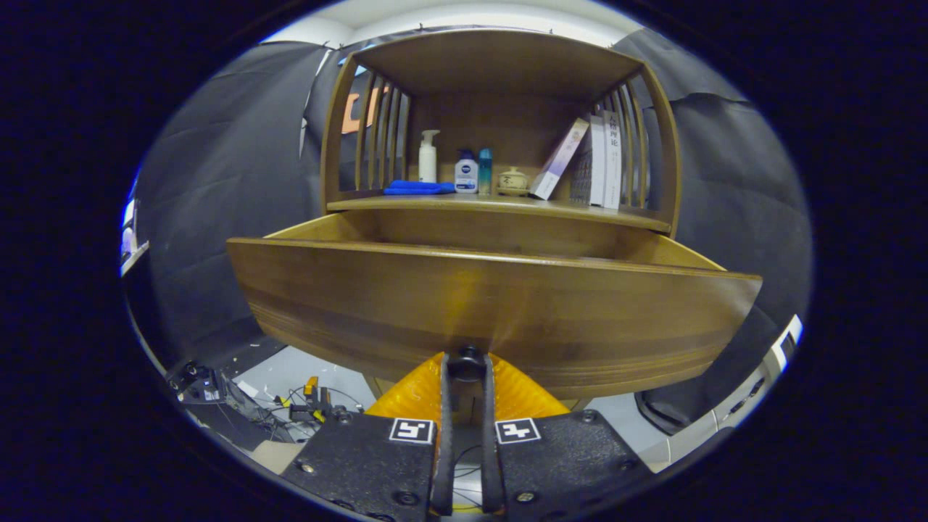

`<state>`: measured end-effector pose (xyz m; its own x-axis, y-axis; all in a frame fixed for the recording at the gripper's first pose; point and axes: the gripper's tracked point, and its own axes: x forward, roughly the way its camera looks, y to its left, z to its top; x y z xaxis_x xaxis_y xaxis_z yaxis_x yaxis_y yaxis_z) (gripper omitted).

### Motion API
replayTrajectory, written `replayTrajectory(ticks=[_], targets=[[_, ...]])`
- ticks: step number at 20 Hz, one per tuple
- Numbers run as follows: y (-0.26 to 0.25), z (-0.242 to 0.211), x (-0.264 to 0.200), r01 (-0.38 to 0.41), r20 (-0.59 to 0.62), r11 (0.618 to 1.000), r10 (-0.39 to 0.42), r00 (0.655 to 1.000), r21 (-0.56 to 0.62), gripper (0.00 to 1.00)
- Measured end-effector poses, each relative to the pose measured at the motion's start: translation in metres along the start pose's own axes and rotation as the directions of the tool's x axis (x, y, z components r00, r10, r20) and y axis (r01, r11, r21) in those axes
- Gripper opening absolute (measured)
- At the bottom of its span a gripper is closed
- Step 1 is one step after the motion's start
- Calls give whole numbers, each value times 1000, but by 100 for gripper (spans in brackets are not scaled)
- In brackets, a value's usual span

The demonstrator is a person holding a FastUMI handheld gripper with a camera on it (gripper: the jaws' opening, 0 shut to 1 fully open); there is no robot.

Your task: Pull open the drawer, take out the items inside it, and place them on the countertop above the cabinet.

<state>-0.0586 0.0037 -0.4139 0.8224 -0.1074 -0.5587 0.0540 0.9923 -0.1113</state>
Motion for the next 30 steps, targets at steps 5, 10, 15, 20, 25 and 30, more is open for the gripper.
replayTrajectory(ticks=[5,10,15,20,25,30], targets=[[0,2,-5,1,-83,1000,0,997,4,24],[14,45,-37,-74,-6,994,74,997,-74,36],[26,102,-36,-158,-13,986,158,987,-43,65],[13,124,0,-129,-85,991,125,988,-39,73],[0,122,35,-127,-232,989,140,962,69,73],[-7,124,71,-113,-315,992,127,941,61,70]])
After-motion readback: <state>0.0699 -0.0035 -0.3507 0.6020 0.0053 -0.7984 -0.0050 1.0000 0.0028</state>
